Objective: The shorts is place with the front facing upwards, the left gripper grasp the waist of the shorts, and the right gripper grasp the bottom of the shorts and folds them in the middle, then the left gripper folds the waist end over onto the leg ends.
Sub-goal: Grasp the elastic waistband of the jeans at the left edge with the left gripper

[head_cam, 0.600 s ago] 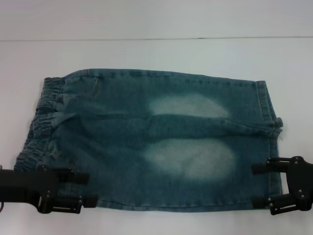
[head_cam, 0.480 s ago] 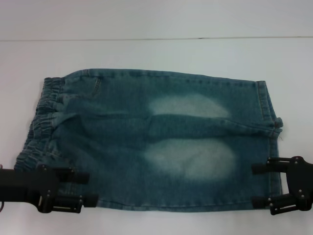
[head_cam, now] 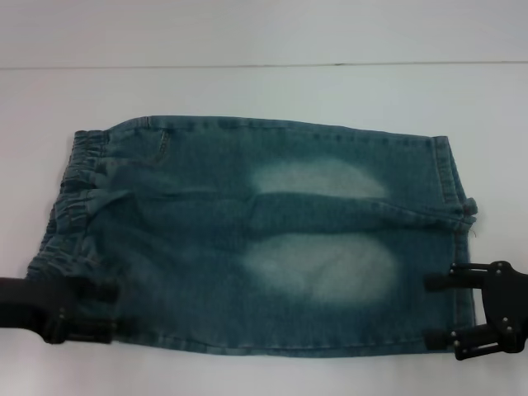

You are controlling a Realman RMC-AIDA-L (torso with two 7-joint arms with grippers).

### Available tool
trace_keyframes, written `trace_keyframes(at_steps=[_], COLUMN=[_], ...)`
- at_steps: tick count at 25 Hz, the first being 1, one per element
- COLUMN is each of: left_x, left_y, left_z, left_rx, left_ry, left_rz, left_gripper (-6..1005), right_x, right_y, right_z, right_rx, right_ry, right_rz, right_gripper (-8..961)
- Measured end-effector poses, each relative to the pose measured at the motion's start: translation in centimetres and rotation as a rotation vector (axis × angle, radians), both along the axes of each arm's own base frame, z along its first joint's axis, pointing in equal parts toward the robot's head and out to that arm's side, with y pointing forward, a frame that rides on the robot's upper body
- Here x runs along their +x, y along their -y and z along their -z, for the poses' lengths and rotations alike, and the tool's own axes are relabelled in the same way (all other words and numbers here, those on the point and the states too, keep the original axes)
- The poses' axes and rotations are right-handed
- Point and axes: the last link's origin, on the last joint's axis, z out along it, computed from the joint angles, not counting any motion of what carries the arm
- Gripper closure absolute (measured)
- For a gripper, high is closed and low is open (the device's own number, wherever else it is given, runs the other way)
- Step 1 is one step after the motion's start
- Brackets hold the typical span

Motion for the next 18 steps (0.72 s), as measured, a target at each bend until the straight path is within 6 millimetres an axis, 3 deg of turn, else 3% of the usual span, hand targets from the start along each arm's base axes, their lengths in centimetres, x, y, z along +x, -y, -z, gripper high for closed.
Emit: trace_keyframes(at_steps=[8,18], left_x=[-1.9,-4.3], left_y=[-1.1,-2.6], left_z=[-3.7,-4.2], left_rx=[0.138,0.229], left_ry=[-0.168,-0.353], left_rz=[-0.111,-0.201], left_gripper=[236,249], right_x=[0.0,0.2], right_y=[-0.1,0.1], right_z=[0.0,0.2], right_rx=[0.006,0.005], right_ry=[0.005,0.001], right_rz=[-0.002,0.004], right_gripper=[7,8])
